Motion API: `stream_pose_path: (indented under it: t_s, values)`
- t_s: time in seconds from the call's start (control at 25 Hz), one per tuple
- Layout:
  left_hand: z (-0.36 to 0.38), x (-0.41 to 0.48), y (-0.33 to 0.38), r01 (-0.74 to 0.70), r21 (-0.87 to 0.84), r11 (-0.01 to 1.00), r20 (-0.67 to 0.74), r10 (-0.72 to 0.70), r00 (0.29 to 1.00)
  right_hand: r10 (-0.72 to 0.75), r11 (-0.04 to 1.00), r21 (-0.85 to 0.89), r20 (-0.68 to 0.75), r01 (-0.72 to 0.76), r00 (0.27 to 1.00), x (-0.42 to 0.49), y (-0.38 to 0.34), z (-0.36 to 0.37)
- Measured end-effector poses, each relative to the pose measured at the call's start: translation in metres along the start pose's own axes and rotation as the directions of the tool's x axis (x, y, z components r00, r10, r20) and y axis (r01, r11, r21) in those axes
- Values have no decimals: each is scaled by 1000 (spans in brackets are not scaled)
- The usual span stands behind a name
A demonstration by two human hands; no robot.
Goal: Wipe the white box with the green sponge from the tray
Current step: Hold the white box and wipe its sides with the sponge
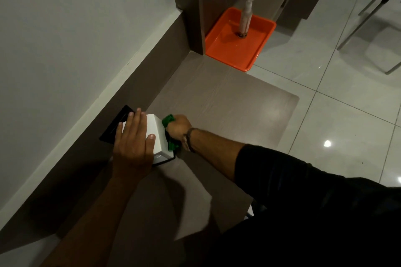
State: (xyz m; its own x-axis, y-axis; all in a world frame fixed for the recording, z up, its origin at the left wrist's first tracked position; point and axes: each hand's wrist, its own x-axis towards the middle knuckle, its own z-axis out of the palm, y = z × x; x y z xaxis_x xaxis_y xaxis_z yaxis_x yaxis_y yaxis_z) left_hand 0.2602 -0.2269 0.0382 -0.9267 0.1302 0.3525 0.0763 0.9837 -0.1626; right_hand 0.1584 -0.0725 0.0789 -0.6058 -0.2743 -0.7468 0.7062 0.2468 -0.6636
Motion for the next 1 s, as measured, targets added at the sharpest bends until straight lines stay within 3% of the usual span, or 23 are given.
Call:
stream_pose_path:
  t_s: [0.16, 0.32, 0.44, 0.56, 0.64, 0.76, 0.88, 1.0]
  values:
    - [0, 1, -3, 30, -59, 998, 50, -27, 998, -25, 999, 32, 65, 23, 998, -51, 50, -4]
    - [-2, -1, -3, -4, -47, 999, 55, 7, 998, -14, 994, 110, 32, 10, 999, -16, 6, -5]
    - [-4, 3, 0, 68, -95, 993, 78, -61, 995, -112, 992, 52, -27, 113, 993, -8, -6, 8]
    - [-2, 4, -3, 81, -105, 991, 109, -70, 992, -191, 975, 127, 44, 184, 981, -51, 45, 10]
    - [0, 4, -5, 78, -91, 993, 145, -65, 987, -138, 979, 156, 52, 129, 989, -61, 66, 3]
    - [-3, 2, -5, 80, -98, 992, 170, -62, 984, -57, 985, 167, 26, 52, 998, -25, 34, -2]
    - [-10, 8, 0, 143, -161, 977, 159, -117, 980, -180, 977, 117, 16, 177, 984, -9, 9, 10]
    - [-12, 11, 0, 170, -188, 967, 176, -137, 975, -361, 927, 131, 55, 351, 931, -43, 55, 11]
